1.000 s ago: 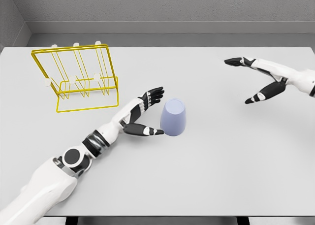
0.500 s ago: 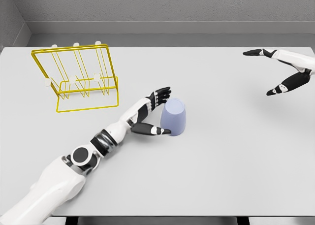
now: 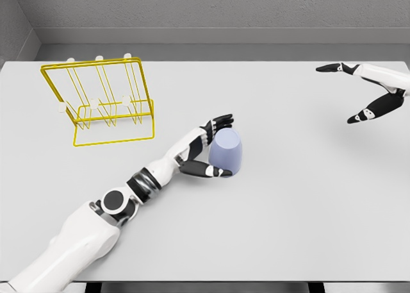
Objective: Place the cup on the cup holder with both arms
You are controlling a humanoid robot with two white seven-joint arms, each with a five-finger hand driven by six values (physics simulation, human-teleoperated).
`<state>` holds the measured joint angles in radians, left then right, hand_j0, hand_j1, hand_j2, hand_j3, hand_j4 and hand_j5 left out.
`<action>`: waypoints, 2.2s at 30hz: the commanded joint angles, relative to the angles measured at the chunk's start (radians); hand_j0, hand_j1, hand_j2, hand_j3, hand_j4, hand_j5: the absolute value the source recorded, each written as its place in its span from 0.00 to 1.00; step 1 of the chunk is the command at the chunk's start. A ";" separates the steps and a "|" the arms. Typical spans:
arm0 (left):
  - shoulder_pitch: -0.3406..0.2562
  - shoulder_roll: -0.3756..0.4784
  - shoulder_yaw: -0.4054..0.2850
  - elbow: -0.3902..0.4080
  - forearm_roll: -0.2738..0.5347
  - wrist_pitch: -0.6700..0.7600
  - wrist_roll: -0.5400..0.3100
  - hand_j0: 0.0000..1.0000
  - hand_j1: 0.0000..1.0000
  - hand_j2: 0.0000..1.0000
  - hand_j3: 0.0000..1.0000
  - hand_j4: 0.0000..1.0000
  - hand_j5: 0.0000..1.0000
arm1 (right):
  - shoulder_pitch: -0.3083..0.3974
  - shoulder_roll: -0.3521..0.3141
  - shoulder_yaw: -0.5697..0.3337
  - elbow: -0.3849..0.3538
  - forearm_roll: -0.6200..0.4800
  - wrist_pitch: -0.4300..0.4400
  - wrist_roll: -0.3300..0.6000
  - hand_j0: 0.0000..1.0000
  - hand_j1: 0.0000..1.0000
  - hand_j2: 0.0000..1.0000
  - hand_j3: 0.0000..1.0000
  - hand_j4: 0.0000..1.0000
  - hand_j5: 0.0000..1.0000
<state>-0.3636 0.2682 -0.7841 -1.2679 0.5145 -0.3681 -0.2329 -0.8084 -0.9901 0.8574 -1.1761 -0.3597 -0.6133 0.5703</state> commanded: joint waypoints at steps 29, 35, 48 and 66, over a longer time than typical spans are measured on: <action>0.000 0.006 0.003 -0.011 0.002 -0.005 -0.071 0.42 0.42 0.42 0.42 0.42 0.42 | 0.002 -0.002 0.002 0.000 -0.007 0.002 -0.001 1.00 1.00 1.00 1.00 1.00 1.00; 0.018 0.109 0.045 -0.206 0.016 -0.005 -0.077 0.42 0.42 0.42 0.42 0.42 0.42 | 0.002 -0.007 0.000 0.000 -0.007 0.002 -0.001 1.00 1.00 1.00 1.00 1.00 1.00; 0.103 0.299 0.193 -0.465 0.081 -0.002 -0.072 0.42 0.42 0.42 0.42 0.42 0.42 | 0.000 -0.005 0.000 0.000 -0.007 0.002 -0.001 1.00 1.00 1.00 1.00 1.00 1.00; 0.043 0.390 0.255 -0.493 0.191 -0.015 -0.071 0.42 0.42 0.42 0.42 0.42 0.42 | -0.002 -0.002 0.002 0.000 -0.007 0.002 -0.001 1.00 1.00 1.00 1.00 1.00 1.00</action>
<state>-0.3313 0.6503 -0.5313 -1.7593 0.6905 -0.3822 -0.3057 -0.8099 -0.9915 0.8599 -1.1762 -0.3588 -0.6134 0.5695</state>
